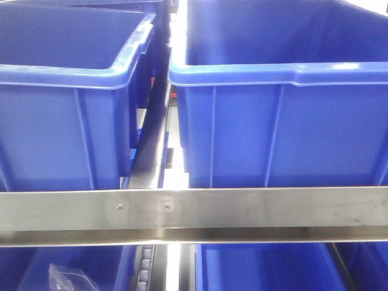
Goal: Place green plate on second shelf with right arm
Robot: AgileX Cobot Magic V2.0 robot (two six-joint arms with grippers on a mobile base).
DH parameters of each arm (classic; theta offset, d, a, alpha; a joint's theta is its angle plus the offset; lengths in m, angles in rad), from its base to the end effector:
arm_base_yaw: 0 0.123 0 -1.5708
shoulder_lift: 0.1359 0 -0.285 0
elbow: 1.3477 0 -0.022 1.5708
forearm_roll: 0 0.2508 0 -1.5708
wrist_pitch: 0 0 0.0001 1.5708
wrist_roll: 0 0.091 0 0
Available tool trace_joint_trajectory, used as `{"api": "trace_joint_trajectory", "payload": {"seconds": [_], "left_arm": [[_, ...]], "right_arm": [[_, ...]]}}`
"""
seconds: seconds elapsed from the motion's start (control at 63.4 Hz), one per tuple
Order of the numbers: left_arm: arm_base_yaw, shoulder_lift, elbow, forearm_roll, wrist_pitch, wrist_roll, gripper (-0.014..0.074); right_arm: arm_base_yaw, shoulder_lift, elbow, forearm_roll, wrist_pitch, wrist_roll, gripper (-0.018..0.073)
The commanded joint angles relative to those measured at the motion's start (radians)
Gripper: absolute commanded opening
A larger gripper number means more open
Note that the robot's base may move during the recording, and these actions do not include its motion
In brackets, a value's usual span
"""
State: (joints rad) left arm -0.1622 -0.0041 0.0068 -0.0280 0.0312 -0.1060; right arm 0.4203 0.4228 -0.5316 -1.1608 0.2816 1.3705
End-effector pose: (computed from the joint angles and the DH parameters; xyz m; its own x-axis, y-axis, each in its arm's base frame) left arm 0.0556 -0.0092 0.2083 0.0304 -0.1403 -0.9896 0.1679 0.9767 -0.1334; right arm 0.0896 0.0145 0.3516 0.0360 0.2520 -0.9671 -0.1750 0.9543 0.2421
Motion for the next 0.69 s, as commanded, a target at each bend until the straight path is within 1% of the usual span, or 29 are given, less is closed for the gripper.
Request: {"api": "trace_joint_trajectory", "payload": {"seconds": [0.0, 0.047, 0.126, 0.189, 0.252, 0.347, 0.394, 0.442, 0.505, 0.568, 0.678], "left_arm": [[-0.003, -0.018, 0.041, -0.008, -0.089, -0.003, 0.013], [-0.003, -0.018, 0.041, -0.008, -0.089, -0.003, 0.013], [-0.003, -0.018, 0.041, -0.008, -0.089, -0.003, 0.013], [-0.003, -0.018, 0.041, -0.008, -0.089, -0.003, 0.013], [-0.003, -0.018, 0.041, -0.008, -0.089, -0.003, 0.013], [-0.003, -0.018, 0.041, -0.008, -0.089, -0.003, 0.013], [-0.003, -0.018, 0.041, -0.008, -0.089, -0.003, 0.013], [-0.003, -0.018, 0.041, -0.008, -0.089, -0.003, 0.013], [-0.003, -0.018, 0.041, -0.008, -0.089, -0.003, 0.013], [-0.003, -0.018, 0.041, -0.008, -0.089, -0.003, 0.013], [-0.003, -0.018, 0.041, -0.008, -0.089, -0.003, 0.013]], "right_arm": [[0.001, 0.003, -0.023, -0.078, 0.025, -0.012, 0.0056], [0.001, 0.003, -0.02, -0.09, 0.072, -0.012, 0.0056], [0.011, -0.049, 0.024, -0.107, 0.104, -0.012, 0.0056], [-0.017, -0.128, 0.071, -0.112, 0.091, -0.012, 0.0056], [-0.078, -0.245, 0.142, -0.113, 0.037, -0.012, 0.0056], [-0.22, -0.412, 0.278, -0.113, -0.078, -0.012, 0.0056], [-0.277, -0.464, 0.331, -0.114, -0.137, -0.012, 0.0056], [-0.329, -0.45, 0.378, -0.123, -0.206, -0.012, 0.0056], [-0.367, -0.452, 0.445, -0.128, -0.282, -0.012, 0.0056], [-0.404, -0.453, 0.49, -0.128, -0.318, -0.012, 0.0056], [-0.494, -0.453, 0.544, -0.131, -0.393, -0.012, 0.0056]]}}
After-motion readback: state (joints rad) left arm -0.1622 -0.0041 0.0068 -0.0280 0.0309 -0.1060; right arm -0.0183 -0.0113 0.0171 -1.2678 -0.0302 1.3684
